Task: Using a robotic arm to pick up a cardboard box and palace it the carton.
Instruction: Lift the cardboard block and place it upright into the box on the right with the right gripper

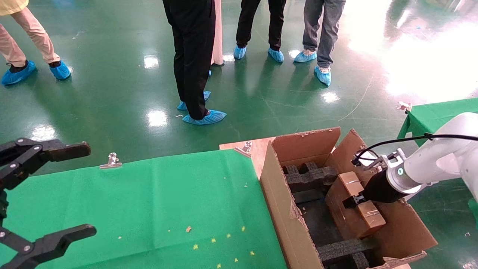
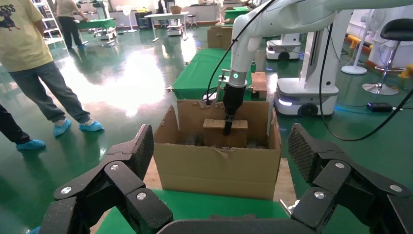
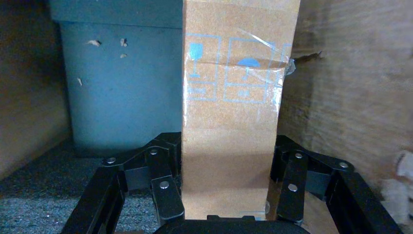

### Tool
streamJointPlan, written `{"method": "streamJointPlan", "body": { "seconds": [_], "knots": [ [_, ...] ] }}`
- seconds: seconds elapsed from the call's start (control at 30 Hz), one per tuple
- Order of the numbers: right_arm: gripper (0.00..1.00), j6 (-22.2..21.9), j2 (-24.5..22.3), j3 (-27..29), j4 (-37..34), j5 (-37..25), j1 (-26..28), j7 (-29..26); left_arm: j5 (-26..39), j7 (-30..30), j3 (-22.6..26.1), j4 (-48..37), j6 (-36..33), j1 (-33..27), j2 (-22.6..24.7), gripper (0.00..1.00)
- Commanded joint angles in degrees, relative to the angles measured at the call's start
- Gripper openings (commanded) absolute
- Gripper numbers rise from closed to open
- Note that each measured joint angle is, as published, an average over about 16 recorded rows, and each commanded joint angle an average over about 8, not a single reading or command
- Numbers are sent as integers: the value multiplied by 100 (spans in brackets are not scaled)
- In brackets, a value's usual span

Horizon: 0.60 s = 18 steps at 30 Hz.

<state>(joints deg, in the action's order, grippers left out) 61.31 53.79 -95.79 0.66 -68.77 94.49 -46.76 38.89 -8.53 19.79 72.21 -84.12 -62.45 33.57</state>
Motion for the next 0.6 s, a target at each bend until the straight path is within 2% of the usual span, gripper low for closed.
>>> {"method": "streamJointPlan", "body": {
  "seconds": [0.03, 0.27, 0.3, 0.6],
  "knots": [
    [5, -13, 18, 0, -10, 0, -35, -17, 0, 0, 0, 0, 0, 0, 0, 100],
    [93, -22, 40, -3, 6, -3, -62, 23, -2, 1, 0, -1, 1, 1, -1, 100],
    [100, -23, 41, -3, 8, -4, -63, 28, -2, 1, 0, -1, 1, 1, -1, 100],
    [100, -21, 39, -4, 7, -6, -56, 16, -2, 1, 0, -1, 1, 1, -1, 100]
  ]
}}
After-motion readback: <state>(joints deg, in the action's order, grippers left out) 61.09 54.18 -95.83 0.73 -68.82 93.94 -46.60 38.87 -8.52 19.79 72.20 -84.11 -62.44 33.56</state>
